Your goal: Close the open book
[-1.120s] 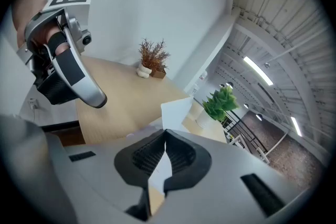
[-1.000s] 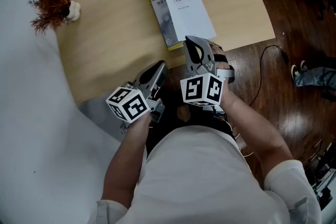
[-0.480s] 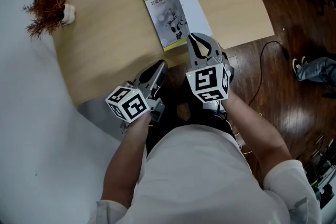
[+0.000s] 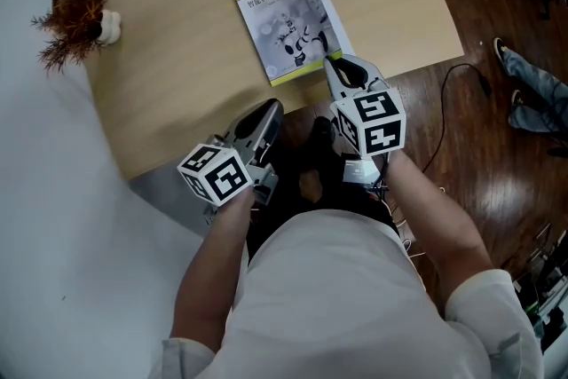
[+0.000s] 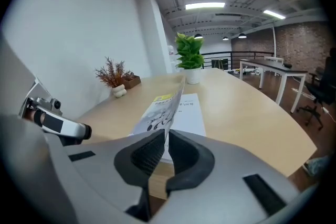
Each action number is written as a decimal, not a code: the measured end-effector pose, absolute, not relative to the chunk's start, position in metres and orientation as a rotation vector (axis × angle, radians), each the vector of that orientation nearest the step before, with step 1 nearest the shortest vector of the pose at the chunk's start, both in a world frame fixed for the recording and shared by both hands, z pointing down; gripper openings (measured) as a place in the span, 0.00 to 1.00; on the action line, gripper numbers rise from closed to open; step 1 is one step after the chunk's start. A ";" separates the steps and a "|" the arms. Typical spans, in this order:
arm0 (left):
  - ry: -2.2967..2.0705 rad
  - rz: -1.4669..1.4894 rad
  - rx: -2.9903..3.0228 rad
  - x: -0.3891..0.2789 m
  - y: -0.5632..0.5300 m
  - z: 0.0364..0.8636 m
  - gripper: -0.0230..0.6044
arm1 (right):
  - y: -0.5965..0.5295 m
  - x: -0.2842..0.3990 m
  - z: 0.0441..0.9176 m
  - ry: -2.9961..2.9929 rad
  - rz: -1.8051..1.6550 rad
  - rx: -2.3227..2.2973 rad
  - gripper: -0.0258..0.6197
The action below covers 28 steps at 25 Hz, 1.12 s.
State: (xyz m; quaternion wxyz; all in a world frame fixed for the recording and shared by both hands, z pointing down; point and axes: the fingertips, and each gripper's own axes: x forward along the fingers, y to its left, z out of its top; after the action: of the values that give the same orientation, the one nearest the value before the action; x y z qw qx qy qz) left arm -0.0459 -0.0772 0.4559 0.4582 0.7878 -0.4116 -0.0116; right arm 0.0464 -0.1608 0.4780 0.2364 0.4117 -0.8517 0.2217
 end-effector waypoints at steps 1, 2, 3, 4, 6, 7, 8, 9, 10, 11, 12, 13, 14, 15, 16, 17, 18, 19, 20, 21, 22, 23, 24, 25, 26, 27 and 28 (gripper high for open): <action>-1.013 -0.027 1.940 -0.045 -0.078 0.457 0.04 | -0.161 0.047 0.480 -2.335 0.616 1.127 0.05; -1.012 -0.025 1.940 -0.044 -0.078 0.457 0.04 | -0.161 0.048 0.481 -2.333 0.623 1.126 0.05; -1.011 -0.023 1.939 -0.043 -0.079 0.458 0.04 | -0.161 0.048 0.483 -2.331 0.628 1.125 0.05; -1.010 -0.021 1.938 -0.043 -0.080 0.459 0.04 | -0.161 0.048 0.485 -2.329 0.631 1.122 0.05; -1.010 -0.017 1.936 -0.043 -0.081 0.460 0.04 | -0.162 0.049 0.488 -2.326 0.637 1.117 0.05; -1.009 -0.016 1.936 -0.043 -0.082 0.460 0.04 | -0.163 0.049 0.489 -2.326 0.644 1.115 0.05; -1.008 -0.014 1.935 -0.042 -0.083 0.461 0.04 | -0.163 0.049 0.490 -2.327 0.654 1.115 0.05; -1.007 -0.013 1.935 -0.042 -0.083 0.461 0.04 | -0.163 0.050 0.491 -2.328 0.668 1.115 0.05; -1.006 -0.011 1.934 -0.041 -0.084 0.462 0.04 | -0.163 0.051 0.492 -2.330 0.689 1.118 0.05; -1.006 -0.009 1.934 -0.041 -0.084 0.462 0.04 | -0.164 0.052 0.493 -2.332 0.718 1.123 0.06; -1.005 -0.007 1.934 -0.040 -0.084 0.463 0.04 | -0.164 0.053 0.495 -2.333 0.752 1.128 0.06; -1.004 -0.004 1.933 -0.039 -0.084 0.463 0.04 | -0.165 0.055 0.497 -2.332 0.785 1.133 0.06; -1.003 0.000 1.933 -0.038 -0.085 0.464 0.04 | -0.165 0.056 0.499 -2.331 0.815 1.136 0.06; -1.002 0.003 1.932 -0.038 -0.084 0.464 0.04 | -0.165 0.057 0.502 -2.328 0.841 1.139 0.06; -1.001 0.007 1.931 -0.037 -0.084 0.465 0.04 | -0.165 0.058 0.504 -2.325 0.866 1.142 0.06; -1.000 0.010 1.930 -0.037 -0.084 0.466 0.04 | -0.166 0.059 0.506 -2.321 0.890 1.146 0.06; -0.999 0.013 1.929 -0.036 -0.084 0.466 0.04 | -0.166 0.059 0.508 -2.317 0.911 1.149 0.06; -0.998 0.016 1.929 -0.036 -0.085 0.466 0.04 | -0.167 0.060 0.510 -2.312 0.926 1.151 0.06; -0.998 0.018 1.929 -0.036 -0.085 0.467 0.04 | -0.167 0.061 0.511 -2.309 0.937 1.152 0.07; -0.999 0.020 1.929 -0.036 -0.085 0.467 0.04 | -0.168 0.061 0.512 -2.308 0.946 1.153 0.08; -1.000 0.022 1.928 -0.036 -0.085 0.468 0.04 | -0.168 0.062 0.513 -2.307 0.955 1.154 0.08; -1.001 0.024 1.927 -0.036 -0.085 0.468 0.04 | -0.169 0.063 0.514 -2.306 0.963 1.156 0.08; -1.002 0.026 1.925 -0.036 -0.085 0.469 0.04 | -0.169 0.064 0.514 -2.303 0.967 1.159 0.09; -1.002 0.027 1.923 -0.035 -0.085 0.469 0.04 | -0.169 0.066 0.515 -2.299 0.966 1.164 0.09; -1.002 0.027 1.921 -0.035 -0.085 0.470 0.04 | -0.170 0.067 0.515 -2.293 0.959 1.171 0.09; -1.001 0.027 1.920 -0.035 -0.085 0.470 0.04 | -0.171 0.069 0.515 -2.288 0.944 1.180 0.10; -1.001 0.027 1.919 -0.035 -0.086 0.470 0.04 | -0.172 0.070 0.514 -2.284 0.920 1.188 0.10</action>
State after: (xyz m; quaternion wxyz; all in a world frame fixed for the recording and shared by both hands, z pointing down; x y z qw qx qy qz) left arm -0.0347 -0.0856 0.4702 0.4692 0.7830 -0.4082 0.0109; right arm 0.0705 -0.1720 0.5142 0.2025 0.4254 -0.8181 0.3296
